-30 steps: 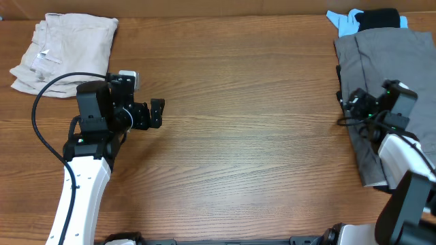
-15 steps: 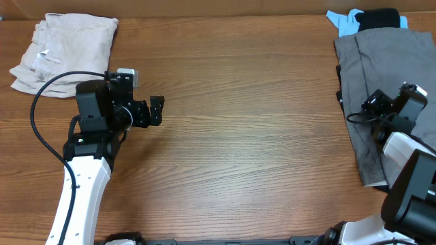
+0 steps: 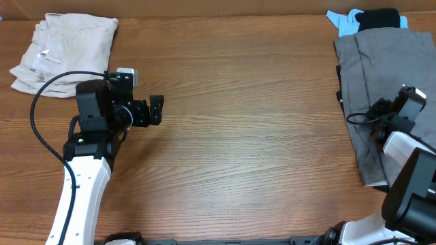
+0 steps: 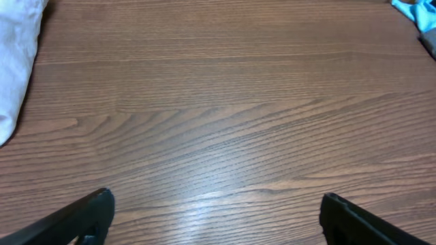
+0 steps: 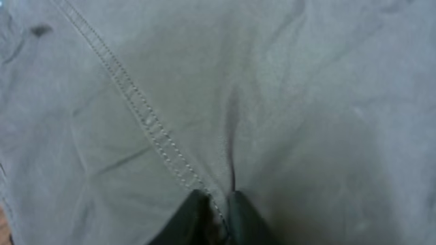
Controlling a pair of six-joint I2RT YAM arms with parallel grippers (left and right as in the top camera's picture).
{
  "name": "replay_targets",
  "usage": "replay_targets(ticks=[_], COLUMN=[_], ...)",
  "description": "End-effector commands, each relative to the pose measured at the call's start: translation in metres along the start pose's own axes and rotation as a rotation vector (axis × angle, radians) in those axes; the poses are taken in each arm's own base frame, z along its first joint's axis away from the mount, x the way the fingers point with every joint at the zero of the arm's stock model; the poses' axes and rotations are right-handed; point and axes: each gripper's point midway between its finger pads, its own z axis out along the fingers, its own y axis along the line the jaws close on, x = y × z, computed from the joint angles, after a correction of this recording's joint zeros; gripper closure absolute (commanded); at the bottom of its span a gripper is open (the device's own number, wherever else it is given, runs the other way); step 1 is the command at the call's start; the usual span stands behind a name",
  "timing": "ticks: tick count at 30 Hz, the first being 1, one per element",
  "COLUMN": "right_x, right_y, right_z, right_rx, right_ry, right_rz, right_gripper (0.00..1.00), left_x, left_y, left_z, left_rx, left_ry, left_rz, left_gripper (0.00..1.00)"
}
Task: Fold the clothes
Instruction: 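Move the right gripper to the grey shorts on the right pile and grasp, then drag the grey shorts with the right gripper to the table center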
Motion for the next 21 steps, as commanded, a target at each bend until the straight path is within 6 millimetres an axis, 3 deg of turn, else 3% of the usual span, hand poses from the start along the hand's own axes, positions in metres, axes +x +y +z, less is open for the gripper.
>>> replay_targets(ticks=[1, 6, 10, 15, 21], right_x=[-0.009, -0.024, -0.042, -0.060, -0.060], right_y=[0.002, 0.009, 0.018, 0.033, 0.064], right_z=[-0.001, -0.010, -0.020, -0.040, -0.067], right_rx=[-0.004, -0.017, -0.031, -0.039, -0.069], right_ry=[-0.018, 0.001, 0.057, 0.141, 0.236], right_rz=[0.008, 0.029, 0.024, -0.046, -0.140], right_gripper=[0.90, 0.96, 0.96, 0.96, 0.96], left_x=[-0.013, -0.018, -0.023, -0.022, -0.022], left_y=[-0.006, -0.006, -0.007, -0.006, -0.006], left_z=[-0.001, -0.001, -0.002, -0.001, -0.001], left_rx=[0.024, 0.025, 0.026, 0.026, 0.025], left_ry=[-0.026, -0.048, -0.068, -0.063, -0.063], left_rz=[0.005, 0.006, -0.021, -0.030, -0.030], left_gripper=[0.08, 0.16, 0.18, 0.28, 0.34])
